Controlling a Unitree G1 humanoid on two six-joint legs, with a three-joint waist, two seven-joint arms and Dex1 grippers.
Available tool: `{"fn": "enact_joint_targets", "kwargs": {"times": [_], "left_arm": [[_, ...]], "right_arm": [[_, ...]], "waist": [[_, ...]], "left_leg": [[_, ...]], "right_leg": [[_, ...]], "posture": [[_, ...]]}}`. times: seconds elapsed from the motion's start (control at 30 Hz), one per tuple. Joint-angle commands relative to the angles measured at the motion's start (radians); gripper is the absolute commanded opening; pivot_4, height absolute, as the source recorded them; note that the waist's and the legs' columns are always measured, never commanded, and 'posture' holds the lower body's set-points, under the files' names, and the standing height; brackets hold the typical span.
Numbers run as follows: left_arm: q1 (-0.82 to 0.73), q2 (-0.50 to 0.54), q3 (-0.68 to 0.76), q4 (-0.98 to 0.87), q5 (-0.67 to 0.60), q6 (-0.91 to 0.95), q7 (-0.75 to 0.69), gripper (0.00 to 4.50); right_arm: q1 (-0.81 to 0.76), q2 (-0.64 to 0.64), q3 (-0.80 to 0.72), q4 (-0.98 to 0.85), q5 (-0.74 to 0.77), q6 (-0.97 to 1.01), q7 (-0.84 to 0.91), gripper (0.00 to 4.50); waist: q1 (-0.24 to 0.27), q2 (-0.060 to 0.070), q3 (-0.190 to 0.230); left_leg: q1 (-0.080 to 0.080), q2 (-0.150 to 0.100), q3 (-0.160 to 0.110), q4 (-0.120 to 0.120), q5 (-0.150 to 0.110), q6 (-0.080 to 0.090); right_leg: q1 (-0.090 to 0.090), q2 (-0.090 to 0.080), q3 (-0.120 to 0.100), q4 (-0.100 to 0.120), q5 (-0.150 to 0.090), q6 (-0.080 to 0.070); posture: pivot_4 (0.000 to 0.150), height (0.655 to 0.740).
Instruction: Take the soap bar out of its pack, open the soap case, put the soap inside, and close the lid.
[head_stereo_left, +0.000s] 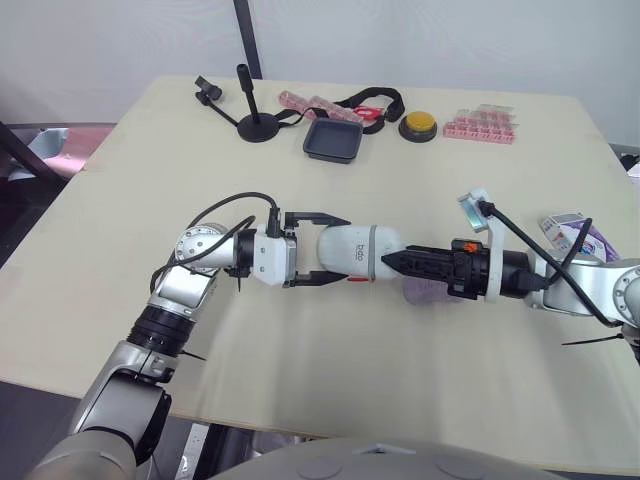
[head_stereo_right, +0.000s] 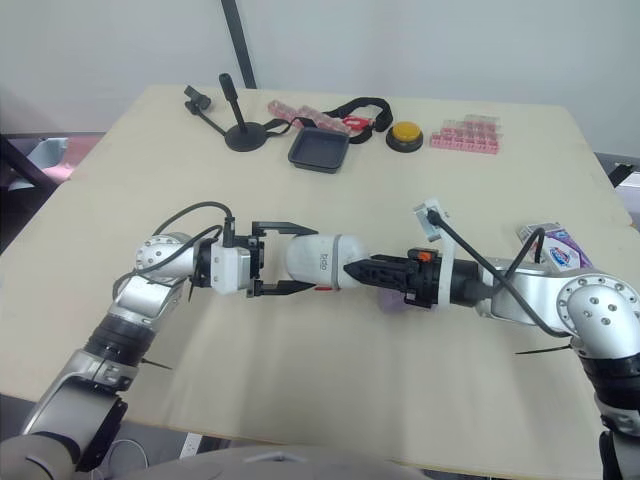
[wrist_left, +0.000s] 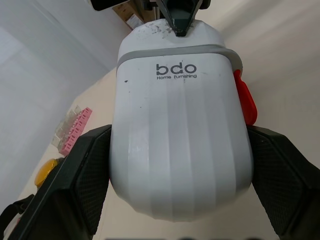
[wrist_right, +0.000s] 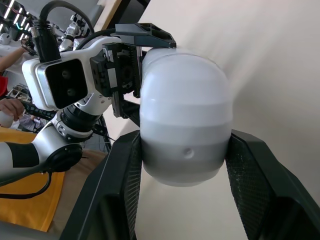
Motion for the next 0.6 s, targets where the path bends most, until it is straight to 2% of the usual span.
{"fn": "enact_joint_targets", "kwargs": {"times": [0.03,0.37,0.6], "left_arm": [[-0.001,0.000,0.000,-0.034,-0.014,-0.003,0.015,3.48],[0.009,0.013,0.008,-0.041,-0.014,0.036,0.030,3.48],[0.022,0.033,0.012,-0.049,-0.027,0.091,0.026,3.48]], "right_arm": [[-0.007,-0.010,-0.010,-0.024,0.029,0.015,0.040,1.98],[0.051,-0.066,-0.080,0.051,0.010,0.043,0.124,1.98],[0.191,-0.220,-0.241,0.160,-0.142,0.112,0.263,1.98]], "waist": [[0.000,0.000,0.000],[0.004,0.000,0.000],[0.012,0.000,0.000]], "left_leg": [[0.000,0.000,0.000,0.000,0.000,0.000],[0.000,0.000,0.000,0.000,0.000,0.000],[-0.001,0.000,-0.001,0.001,0.000,0.000]], "right_leg": [[0.000,0.000,0.000,0.000,0.000,0.000],[0.000,0.000,0.000,0.000,0.000,0.000],[0.000,0.000,0.000,-0.001,0.000,0.000]], "posture": [[0.150,0.7400],[0.150,0.7400],[0.150,0.7400]]}}
